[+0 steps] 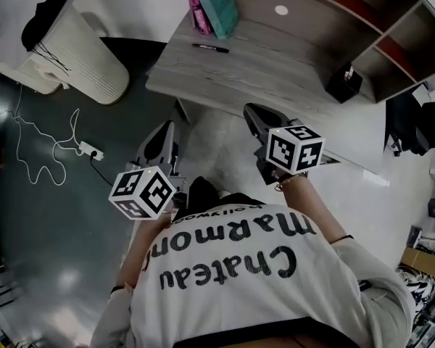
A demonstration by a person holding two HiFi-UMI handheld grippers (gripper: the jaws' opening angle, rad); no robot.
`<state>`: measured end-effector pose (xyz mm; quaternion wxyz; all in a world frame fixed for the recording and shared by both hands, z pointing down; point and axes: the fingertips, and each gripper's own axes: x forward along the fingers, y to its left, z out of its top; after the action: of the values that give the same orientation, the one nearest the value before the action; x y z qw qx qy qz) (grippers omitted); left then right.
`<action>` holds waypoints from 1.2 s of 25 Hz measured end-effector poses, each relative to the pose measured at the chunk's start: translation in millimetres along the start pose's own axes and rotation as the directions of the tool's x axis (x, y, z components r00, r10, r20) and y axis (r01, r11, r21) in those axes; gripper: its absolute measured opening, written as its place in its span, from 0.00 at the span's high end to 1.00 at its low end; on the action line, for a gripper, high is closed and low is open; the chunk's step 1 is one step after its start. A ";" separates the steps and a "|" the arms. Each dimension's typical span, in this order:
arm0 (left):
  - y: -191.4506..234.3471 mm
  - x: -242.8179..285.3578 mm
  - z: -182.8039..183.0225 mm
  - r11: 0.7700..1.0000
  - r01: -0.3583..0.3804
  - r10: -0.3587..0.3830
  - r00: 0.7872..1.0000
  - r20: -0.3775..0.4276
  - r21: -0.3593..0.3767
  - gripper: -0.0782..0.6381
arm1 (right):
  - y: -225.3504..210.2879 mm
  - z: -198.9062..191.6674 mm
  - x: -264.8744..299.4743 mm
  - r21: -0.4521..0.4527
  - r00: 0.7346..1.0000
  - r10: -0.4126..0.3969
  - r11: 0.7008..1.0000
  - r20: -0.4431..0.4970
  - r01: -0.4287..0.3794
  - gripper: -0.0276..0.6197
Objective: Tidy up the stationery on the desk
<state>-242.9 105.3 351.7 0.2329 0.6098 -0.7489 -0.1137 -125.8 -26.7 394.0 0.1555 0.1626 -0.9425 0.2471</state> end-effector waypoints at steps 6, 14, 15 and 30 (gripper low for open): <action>10.5 23.0 -1.1 1.000 0.022 -0.023 0.998 -0.060 -0.012 0.87 | -10.0 2.9 23.0 0.025 0.999 0.004 1.000 -0.032 -0.004 0.93; 44.3 82.1 27.8 0.999 0.050 -0.051 0.996 -0.076 -0.016 0.87 | -29.7 31.7 76.3 0.044 0.999 -0.022 0.999 -0.045 0.024 0.93; 50.5 89.5 36.7 0.999 0.046 -0.046 0.997 -0.069 -0.011 0.87 | -29.6 40.0 84.7 0.042 0.999 -0.021 0.999 -0.039 0.023 0.93; 142.5 184.8 132.0 0.998 0.064 -0.063 0.997 -0.045 0.019 0.87 | -33.7 115.5 212.4 0.071 0.998 -0.065 0.995 -0.013 0.066 0.93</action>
<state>-457.1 -55.5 341.1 0.2396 0.6379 -0.7251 -0.0999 -328.3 -162.9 391.5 0.1624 0.1977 -0.9264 0.2763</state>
